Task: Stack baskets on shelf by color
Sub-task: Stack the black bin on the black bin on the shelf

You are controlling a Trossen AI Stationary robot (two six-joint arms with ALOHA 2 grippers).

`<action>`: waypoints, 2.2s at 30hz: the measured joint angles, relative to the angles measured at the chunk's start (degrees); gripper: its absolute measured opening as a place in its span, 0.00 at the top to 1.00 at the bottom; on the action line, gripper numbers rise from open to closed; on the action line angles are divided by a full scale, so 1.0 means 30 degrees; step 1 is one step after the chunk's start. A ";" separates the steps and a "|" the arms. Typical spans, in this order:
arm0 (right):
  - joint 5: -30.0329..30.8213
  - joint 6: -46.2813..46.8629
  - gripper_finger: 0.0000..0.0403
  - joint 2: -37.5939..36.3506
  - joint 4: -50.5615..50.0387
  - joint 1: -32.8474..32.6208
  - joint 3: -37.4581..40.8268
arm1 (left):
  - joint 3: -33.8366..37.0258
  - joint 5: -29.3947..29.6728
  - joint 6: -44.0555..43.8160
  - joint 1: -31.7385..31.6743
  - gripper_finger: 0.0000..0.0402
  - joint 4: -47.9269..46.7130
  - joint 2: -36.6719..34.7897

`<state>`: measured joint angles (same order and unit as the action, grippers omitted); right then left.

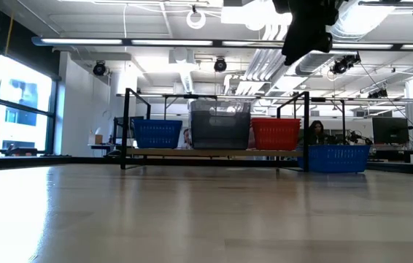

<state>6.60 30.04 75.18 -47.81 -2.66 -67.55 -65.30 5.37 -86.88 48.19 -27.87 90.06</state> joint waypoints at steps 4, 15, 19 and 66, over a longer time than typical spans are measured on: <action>0.0091 0.0251 0.72 0.0000 -0.0039 -0.0305 0.0000 | 0.0000 -0.0044 -0.0005 0.0012 0.75 0.0260 0.0615; 0.0281 0.0562 0.72 0.0007 -0.0146 -0.0546 0.0000 | -0.0015 0.0015 0.0084 0.0027 0.75 0.1001 0.2002; 0.0288 0.0562 0.72 0.0007 -0.0168 -0.0546 0.0000 | -0.0015 0.0102 0.0108 0.0020 0.75 0.1462 0.2346; 0.0601 0.0715 0.72 0.0022 -0.0277 -0.0546 0.0000 | -0.0058 -0.0064 -0.0486 0.0085 0.75 0.1945 0.5208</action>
<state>8.40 32.18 75.24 -48.64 -4.29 -67.55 -65.47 5.17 -88.33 48.45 -22.04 105.68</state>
